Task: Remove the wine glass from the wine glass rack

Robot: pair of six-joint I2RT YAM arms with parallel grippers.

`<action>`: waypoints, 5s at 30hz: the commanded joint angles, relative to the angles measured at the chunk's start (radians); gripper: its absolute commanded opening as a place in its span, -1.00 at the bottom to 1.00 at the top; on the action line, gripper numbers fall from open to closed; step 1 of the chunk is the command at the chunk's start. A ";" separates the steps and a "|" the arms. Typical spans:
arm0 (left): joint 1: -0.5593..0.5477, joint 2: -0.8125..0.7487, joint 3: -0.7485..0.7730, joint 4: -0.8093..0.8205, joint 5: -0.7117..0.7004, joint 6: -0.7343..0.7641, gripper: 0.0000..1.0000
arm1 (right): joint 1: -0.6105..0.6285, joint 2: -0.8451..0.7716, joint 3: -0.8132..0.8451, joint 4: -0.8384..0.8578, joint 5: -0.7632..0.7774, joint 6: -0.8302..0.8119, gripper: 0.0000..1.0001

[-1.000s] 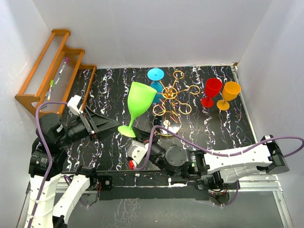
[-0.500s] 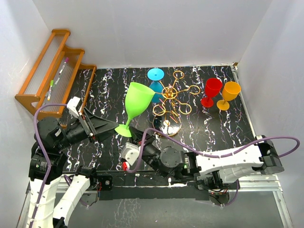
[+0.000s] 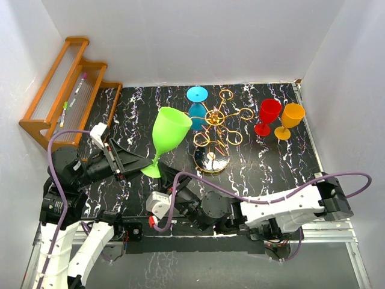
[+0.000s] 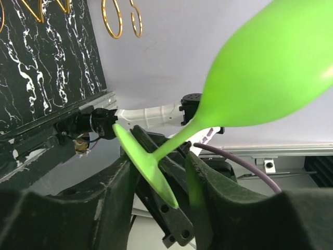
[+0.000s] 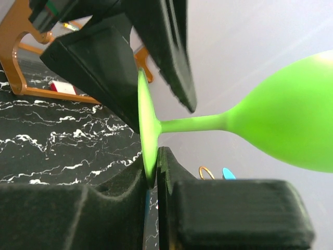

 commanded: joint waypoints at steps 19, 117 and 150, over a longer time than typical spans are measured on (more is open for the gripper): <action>-0.002 -0.043 0.022 -0.121 -0.247 0.171 -1.00 | 0.020 -0.233 -0.132 -0.149 0.234 0.259 -0.17; -0.002 -0.040 -0.119 -0.160 -0.613 0.528 0.24 | -1.544 0.108 1.075 -1.455 -0.574 1.360 -0.85; -0.002 0.386 -0.250 0.160 -0.621 0.861 0.14 | -1.774 -0.198 0.229 -1.492 -0.720 1.365 -0.65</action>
